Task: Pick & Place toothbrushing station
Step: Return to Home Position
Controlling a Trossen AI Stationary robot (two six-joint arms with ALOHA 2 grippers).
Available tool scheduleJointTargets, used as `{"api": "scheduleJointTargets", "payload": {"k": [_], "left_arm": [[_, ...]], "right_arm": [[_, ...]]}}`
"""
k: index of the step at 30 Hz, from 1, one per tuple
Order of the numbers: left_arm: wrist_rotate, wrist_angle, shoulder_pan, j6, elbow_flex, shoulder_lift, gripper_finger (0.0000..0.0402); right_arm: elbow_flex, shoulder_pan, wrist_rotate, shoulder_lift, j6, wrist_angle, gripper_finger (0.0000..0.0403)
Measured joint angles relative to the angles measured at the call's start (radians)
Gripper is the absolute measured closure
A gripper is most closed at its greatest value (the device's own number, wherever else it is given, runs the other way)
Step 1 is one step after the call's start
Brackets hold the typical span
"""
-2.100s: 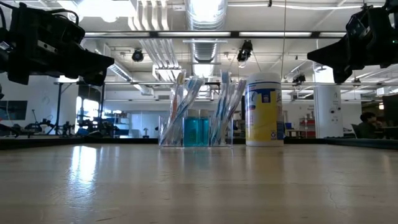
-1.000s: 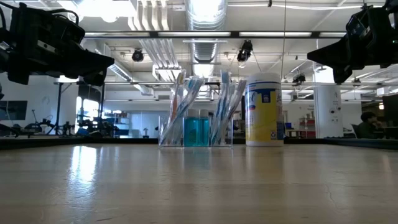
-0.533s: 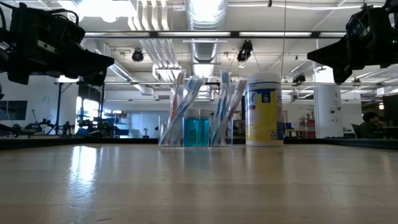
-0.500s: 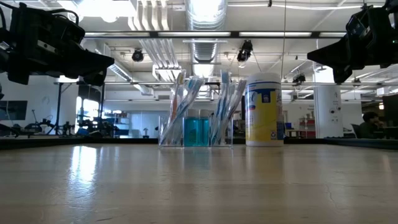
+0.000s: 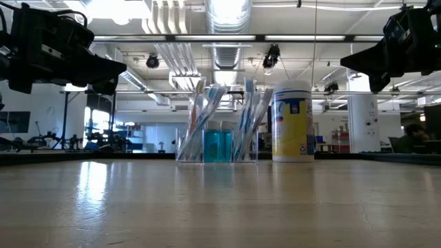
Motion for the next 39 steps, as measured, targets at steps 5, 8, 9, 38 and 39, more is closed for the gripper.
{"api": "scheduleJointTargets", "payload": {"k": [5, 8, 9, 38, 39], "left_arm": [[0.000, 0.000, 0.000, 0.000, 0.000, 0.000, 0.0386], [0.000, 0.000, 0.000, 0.000, 0.000, 0.000, 0.0384], [0.000, 0.000, 0.000, 0.000, 0.000, 0.000, 0.0383], [0.000, 0.000, 0.000, 0.000, 0.000, 0.000, 0.0384], [0.000, 0.000, 0.000, 0.000, 0.000, 0.000, 0.0383]], "right_arm": [[0.000, 0.000, 0.000, 0.000, 0.000, 0.000, 0.0394], [0.000, 0.000, 0.000, 0.000, 0.000, 0.000, 0.0394], [0.000, 0.000, 0.000, 0.000, 0.000, 0.000, 0.0394], [0.000, 0.000, 0.000, 0.000, 0.000, 0.000, 0.0394], [0.000, 0.000, 0.000, 0.000, 0.000, 0.000, 0.0394]]}}
